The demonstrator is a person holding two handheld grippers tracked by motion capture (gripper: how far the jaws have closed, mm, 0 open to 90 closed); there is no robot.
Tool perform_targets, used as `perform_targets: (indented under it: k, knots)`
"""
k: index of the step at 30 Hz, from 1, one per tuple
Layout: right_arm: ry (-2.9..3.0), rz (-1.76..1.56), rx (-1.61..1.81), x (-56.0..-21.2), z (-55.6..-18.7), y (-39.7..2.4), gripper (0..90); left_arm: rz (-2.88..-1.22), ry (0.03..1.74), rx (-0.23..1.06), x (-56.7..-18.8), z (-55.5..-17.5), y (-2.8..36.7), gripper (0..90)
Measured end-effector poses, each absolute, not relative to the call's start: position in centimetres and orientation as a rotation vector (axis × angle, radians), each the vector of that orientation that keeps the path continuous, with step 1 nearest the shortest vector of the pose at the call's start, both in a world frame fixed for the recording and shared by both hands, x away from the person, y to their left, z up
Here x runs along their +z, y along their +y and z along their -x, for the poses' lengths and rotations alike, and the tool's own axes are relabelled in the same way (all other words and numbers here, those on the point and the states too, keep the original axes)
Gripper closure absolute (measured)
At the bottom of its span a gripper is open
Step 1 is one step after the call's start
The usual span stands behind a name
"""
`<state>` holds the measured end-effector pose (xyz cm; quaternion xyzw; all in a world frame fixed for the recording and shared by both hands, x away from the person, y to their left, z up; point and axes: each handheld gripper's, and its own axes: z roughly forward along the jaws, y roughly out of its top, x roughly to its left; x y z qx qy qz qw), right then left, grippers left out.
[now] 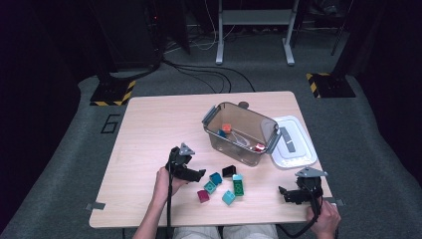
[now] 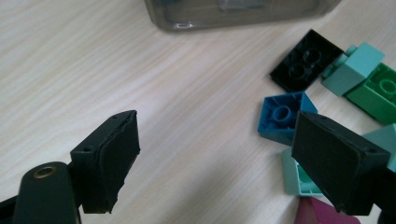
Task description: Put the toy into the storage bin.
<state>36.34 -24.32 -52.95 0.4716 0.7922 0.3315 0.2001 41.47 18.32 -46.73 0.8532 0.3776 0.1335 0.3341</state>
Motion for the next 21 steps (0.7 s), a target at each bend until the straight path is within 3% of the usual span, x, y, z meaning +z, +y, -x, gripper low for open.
perform_targets:
  k: [21]
  knots:
    - [2.214, -1.32, 0.927, -52.9, -36.3, -24.3, 0.0, -2.263, 0.924, 0.27, -49.4, -37.2, 17.7, 14.0]
